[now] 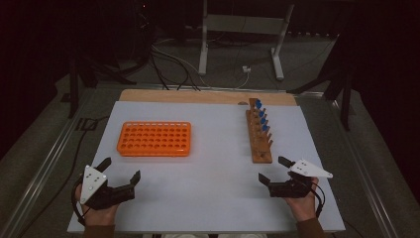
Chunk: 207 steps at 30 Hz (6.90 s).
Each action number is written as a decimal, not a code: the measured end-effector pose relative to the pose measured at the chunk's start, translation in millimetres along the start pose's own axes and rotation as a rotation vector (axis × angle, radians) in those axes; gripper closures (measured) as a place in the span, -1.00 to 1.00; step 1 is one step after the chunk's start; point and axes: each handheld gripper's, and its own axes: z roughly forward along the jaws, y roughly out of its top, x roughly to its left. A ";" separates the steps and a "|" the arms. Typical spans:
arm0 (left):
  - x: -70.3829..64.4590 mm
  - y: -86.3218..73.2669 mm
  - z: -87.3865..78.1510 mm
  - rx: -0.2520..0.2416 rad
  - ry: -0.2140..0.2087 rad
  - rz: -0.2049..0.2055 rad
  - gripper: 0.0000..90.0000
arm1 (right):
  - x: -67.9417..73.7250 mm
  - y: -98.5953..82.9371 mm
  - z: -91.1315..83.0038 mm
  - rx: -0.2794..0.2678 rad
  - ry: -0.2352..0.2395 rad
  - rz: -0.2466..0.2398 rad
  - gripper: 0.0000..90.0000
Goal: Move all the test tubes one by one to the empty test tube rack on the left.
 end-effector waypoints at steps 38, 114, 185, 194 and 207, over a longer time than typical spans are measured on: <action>9.1 -4.9 0.2 -0.017 0.062 -0.090 -0.97 | -17.6 72.4 15.8 0.050 -0.066 -0.040 -1.00; 6.7 11.7 25.7 0.100 -0.063 -0.049 -0.96 | -41.3 124.6 58.0 0.114 -0.215 0.025 0.69; -140.2 74.5 157.5 0.119 -0.448 0.184 0.74 | 71.6 138.5 113.6 0.195 0.179 -0.062 0.47; -123.1 74.2 156.5 0.111 -0.396 0.143 0.74 | 58.4 141.3 90.5 0.098 0.141 -0.056 -0.42; -95.7 72.7 150.4 0.075 -0.330 0.109 0.74 | 33.4 112.5 61.6 0.061 -0.012 -0.114 -1.00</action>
